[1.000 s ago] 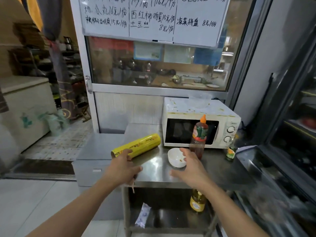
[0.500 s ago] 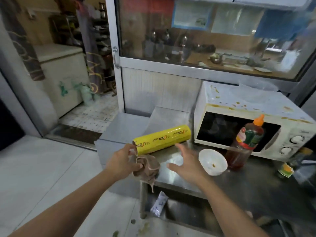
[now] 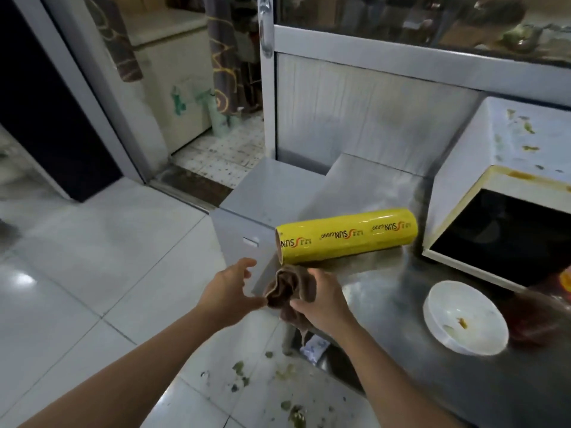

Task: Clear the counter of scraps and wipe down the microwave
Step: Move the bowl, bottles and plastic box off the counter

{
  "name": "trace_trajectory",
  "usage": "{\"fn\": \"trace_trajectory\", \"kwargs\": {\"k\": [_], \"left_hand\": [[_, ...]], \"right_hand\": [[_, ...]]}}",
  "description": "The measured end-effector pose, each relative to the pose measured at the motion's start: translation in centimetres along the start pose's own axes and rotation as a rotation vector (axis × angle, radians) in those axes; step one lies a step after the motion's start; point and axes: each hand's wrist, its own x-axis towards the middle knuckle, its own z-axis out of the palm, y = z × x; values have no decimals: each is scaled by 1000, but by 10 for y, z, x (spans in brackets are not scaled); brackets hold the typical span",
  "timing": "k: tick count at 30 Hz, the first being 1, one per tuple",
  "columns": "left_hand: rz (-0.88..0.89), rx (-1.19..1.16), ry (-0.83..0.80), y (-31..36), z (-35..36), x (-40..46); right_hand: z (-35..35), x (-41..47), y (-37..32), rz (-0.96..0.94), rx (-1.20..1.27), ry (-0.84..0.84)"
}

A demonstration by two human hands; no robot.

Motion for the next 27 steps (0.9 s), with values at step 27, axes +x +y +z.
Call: {"fn": "trace_trajectory", "kwargs": {"k": [27], "left_hand": [[61,-854,-331,105,-48,-16]], "right_hand": [[-93,-84,-67,-208,278,511]]}}
